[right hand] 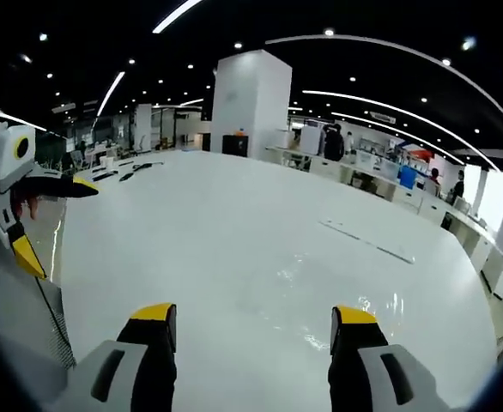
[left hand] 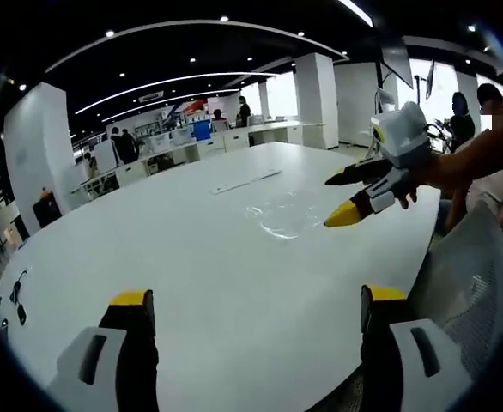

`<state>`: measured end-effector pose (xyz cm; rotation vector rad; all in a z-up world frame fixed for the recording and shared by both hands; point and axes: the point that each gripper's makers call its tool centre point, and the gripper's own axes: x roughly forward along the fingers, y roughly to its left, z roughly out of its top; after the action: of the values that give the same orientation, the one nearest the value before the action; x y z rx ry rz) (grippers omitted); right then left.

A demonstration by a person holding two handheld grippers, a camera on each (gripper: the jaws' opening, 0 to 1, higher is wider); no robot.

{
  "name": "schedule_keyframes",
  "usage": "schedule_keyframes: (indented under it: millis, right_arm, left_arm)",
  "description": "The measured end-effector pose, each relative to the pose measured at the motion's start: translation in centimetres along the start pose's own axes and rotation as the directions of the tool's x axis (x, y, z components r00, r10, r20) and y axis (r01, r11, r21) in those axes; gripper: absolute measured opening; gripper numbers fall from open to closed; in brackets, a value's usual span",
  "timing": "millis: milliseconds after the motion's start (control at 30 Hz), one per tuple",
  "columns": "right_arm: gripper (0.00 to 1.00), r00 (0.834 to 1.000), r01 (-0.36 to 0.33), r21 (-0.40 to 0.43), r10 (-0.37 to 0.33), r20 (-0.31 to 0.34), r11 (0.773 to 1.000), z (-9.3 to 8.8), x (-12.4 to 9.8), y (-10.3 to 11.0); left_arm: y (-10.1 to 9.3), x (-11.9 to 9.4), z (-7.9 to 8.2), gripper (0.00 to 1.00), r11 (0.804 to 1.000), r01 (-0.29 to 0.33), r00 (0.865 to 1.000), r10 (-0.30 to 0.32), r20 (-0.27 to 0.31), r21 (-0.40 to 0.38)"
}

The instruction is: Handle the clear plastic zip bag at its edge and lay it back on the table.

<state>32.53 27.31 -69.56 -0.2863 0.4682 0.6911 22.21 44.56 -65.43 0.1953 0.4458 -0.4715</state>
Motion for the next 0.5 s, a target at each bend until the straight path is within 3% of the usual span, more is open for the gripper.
schedule_keyframes:
  millis: [267,500]
  right_arm:
    - [0.58,0.997,-0.01,-0.01,0.01,-0.08,1.0,-1.2,1.6,-0.4]
    - [0.54,0.994,-0.015,-0.01,0.014,-0.108,1.0,-1.3,3.2,-0.8]
  left_arm:
    - [0.2,-0.6,-0.2,0.99,0.999,-0.018,1.0,0.018,0.0,-0.045]
    - [0.3,-0.6,-0.4,0.97,0.999,-0.02,1.0,0.02,-0.004,-0.045]
